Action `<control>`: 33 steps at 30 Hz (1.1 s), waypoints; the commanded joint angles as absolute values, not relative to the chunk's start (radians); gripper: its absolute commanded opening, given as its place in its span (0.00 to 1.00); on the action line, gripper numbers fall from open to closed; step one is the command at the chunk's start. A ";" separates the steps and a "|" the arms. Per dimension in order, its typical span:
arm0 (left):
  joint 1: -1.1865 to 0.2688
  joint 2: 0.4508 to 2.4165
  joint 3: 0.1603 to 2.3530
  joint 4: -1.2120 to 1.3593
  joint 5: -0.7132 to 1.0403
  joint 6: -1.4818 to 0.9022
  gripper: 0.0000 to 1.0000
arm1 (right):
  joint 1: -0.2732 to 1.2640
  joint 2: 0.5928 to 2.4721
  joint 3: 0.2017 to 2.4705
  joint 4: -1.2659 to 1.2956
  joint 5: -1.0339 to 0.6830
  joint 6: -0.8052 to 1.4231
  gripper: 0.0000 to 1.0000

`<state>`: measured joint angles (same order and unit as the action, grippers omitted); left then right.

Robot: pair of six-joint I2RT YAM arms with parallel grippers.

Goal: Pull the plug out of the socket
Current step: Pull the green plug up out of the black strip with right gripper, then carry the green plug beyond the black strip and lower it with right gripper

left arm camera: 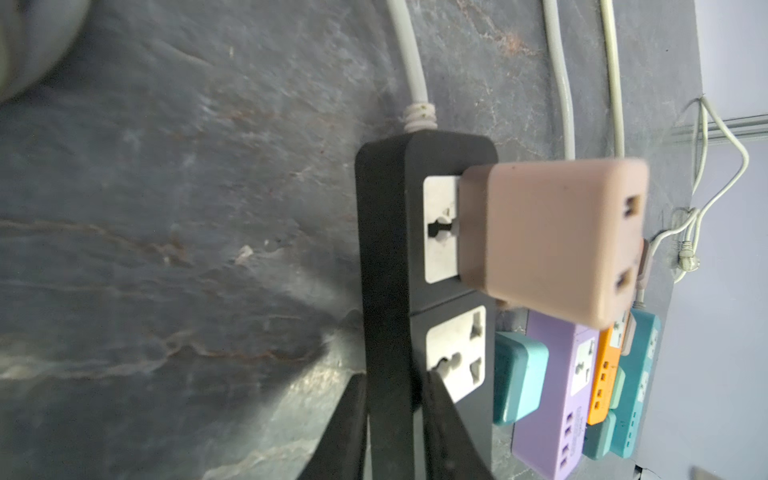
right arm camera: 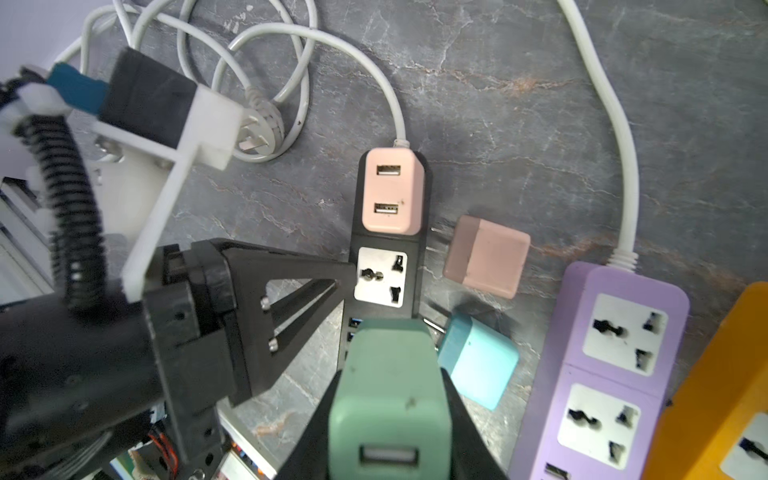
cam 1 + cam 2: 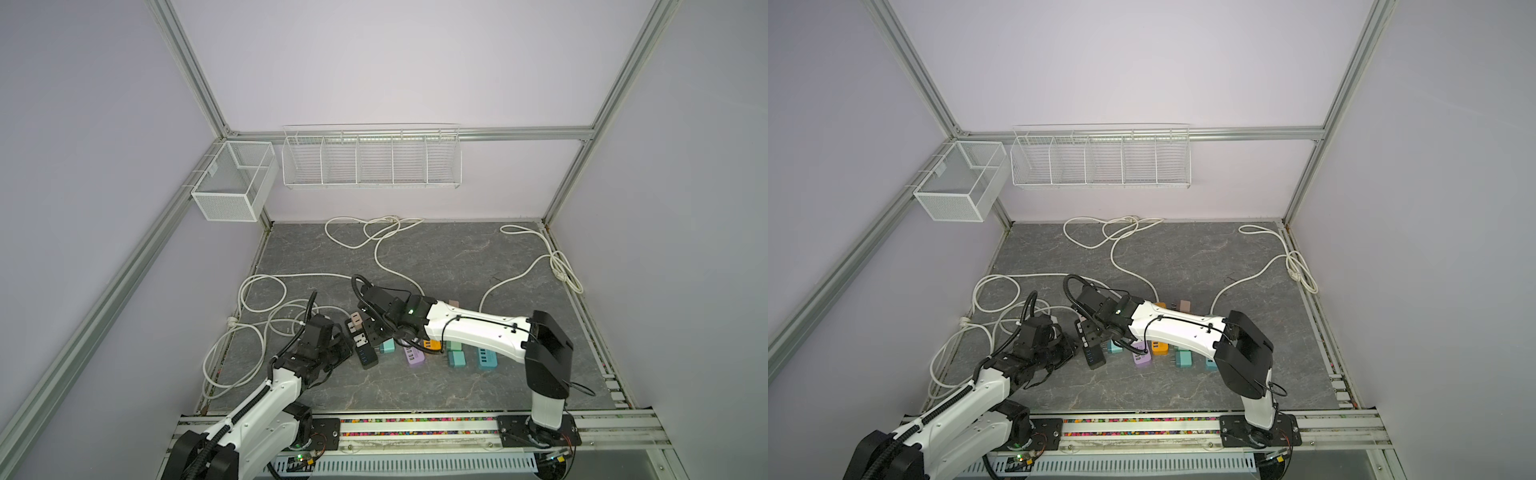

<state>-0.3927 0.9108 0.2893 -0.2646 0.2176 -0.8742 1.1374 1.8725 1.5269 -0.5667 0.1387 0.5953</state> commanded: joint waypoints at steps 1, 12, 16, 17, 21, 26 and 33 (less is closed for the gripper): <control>-0.389 0.895 0.312 -0.389 0.215 -0.851 0.26 | 1.120 1.801 1.459 -0.517 0.124 0.609 0.26; -0.391 0.832 0.378 -0.431 0.210 -0.823 0.29 | 0.984 1.723 1.283 -0.299 -0.019 0.677 0.27; -0.391 0.821 0.415 -0.459 0.193 -0.799 0.30 | 0.951 1.767 1.296 -0.251 -0.036 0.683 0.27; -0.391 0.820 0.424 -0.466 0.188 -0.798 0.30 | 0.946 1.779 1.304 -0.247 -0.035 0.682 0.27; -0.391 0.820 0.448 -0.465 0.186 -0.787 0.31 | 0.922 1.840 1.319 -0.166 -0.098 0.684 0.27; -0.389 0.838 0.489 -0.491 0.166 -0.755 0.32 | 0.899 1.928 1.364 -0.118 -0.150 0.705 0.27; -0.388 0.841 0.528 -0.506 0.147 -0.736 0.34 | 0.880 2.047 1.452 -0.115 -0.187 0.694 0.28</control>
